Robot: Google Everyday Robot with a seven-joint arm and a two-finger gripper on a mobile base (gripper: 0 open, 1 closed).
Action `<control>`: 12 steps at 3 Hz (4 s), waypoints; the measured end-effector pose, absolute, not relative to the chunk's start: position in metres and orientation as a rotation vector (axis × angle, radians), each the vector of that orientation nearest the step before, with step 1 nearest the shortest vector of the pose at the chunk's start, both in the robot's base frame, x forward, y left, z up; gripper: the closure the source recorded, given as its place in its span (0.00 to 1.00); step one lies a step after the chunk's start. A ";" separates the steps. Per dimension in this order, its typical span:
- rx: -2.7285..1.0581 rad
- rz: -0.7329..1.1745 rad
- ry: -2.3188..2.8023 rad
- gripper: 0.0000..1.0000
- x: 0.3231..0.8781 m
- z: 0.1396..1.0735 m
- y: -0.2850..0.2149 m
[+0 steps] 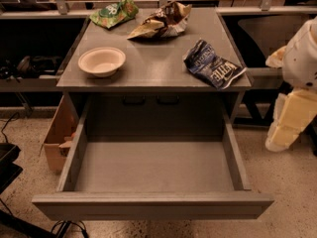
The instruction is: Close top drawer
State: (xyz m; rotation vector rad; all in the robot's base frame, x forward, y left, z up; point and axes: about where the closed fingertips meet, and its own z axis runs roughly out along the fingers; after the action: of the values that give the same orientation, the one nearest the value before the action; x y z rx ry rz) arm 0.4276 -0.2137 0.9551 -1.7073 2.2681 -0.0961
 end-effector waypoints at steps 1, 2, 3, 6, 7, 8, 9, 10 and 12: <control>-1.589 -0.112 2.343 0.14 0.402 0.923 -0.211; -1.410 -0.119 2.410 0.40 0.374 0.876 -0.216; -1.338 -0.093 2.453 0.62 0.350 0.820 -0.217; -1.286 0.006 2.559 1.00 0.291 0.657 -0.230; -1.217 -0.016 2.515 1.00 0.316 0.617 -0.244; -1.210 -0.030 2.473 1.00 0.339 0.609 -0.247; -1.220 -0.062 2.394 1.00 0.375 0.615 -0.246; -1.220 -0.062 2.394 1.00 0.375 0.615 -0.246; -1.194 -0.044 2.314 1.00 0.417 0.604 -0.245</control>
Offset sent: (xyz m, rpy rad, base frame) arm -0.1162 -0.0167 -0.2133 0.0548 0.0826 -0.3874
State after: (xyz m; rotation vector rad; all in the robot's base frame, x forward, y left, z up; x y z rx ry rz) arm 0.4171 -0.2446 0.6040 -1.1945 2.3141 -0.0440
